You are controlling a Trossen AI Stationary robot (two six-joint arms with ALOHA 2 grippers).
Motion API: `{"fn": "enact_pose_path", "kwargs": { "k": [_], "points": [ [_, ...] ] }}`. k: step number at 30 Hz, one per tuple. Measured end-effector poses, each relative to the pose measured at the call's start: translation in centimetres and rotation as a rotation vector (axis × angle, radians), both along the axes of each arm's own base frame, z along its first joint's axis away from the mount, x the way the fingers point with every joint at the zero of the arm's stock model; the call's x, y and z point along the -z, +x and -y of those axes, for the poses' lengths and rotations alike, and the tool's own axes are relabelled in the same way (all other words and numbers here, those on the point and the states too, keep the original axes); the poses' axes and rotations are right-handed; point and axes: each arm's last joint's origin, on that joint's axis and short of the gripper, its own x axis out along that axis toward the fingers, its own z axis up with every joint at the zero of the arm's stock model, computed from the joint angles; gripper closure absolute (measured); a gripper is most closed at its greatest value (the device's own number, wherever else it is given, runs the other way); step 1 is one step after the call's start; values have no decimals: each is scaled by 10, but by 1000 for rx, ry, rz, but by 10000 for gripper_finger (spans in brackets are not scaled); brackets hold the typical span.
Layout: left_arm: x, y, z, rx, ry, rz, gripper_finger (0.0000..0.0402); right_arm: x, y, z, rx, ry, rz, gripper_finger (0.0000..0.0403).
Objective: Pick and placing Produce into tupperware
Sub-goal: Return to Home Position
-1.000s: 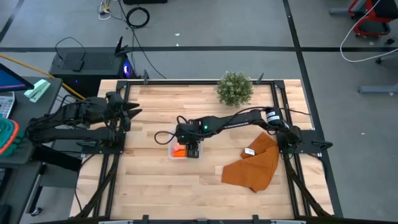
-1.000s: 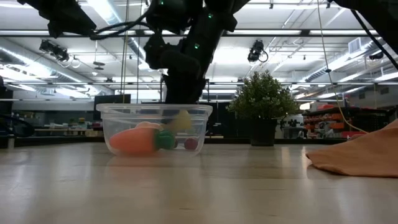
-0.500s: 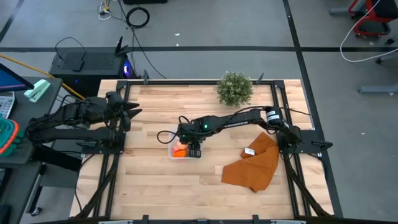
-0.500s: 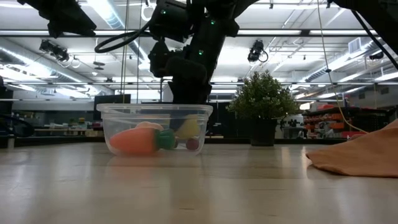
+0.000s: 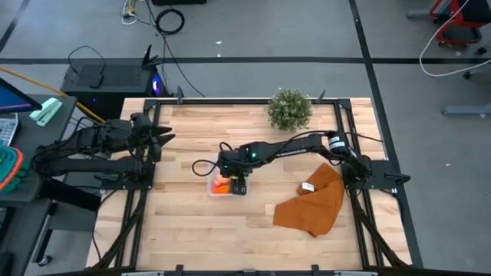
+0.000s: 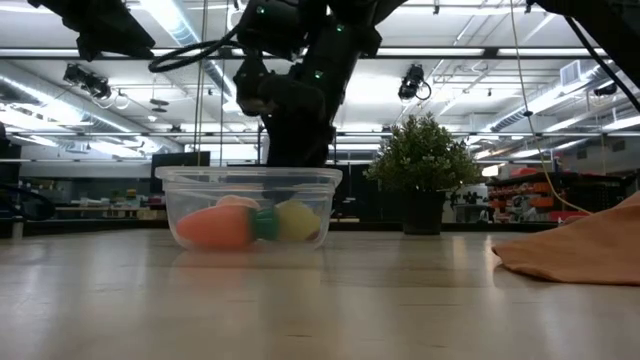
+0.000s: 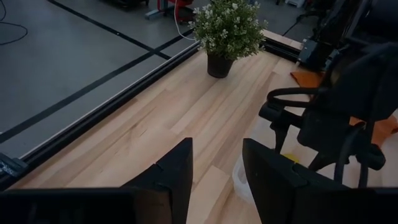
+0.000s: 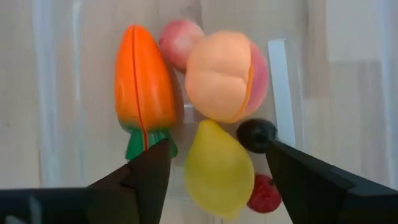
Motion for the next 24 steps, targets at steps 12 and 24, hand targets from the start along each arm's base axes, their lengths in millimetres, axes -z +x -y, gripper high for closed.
{"fn": "enact_pose_path", "kwargs": {
  "k": [12, 24],
  "points": [
    [0, 0, 0, 0, 1, 0, 258, -64, -29, 5, -17, -15, 40, 228],
    [-1, 0, 0, 0, 2, 6, 261, -108, -116, 40, 90, 228, 293, 391]
  ]
}}
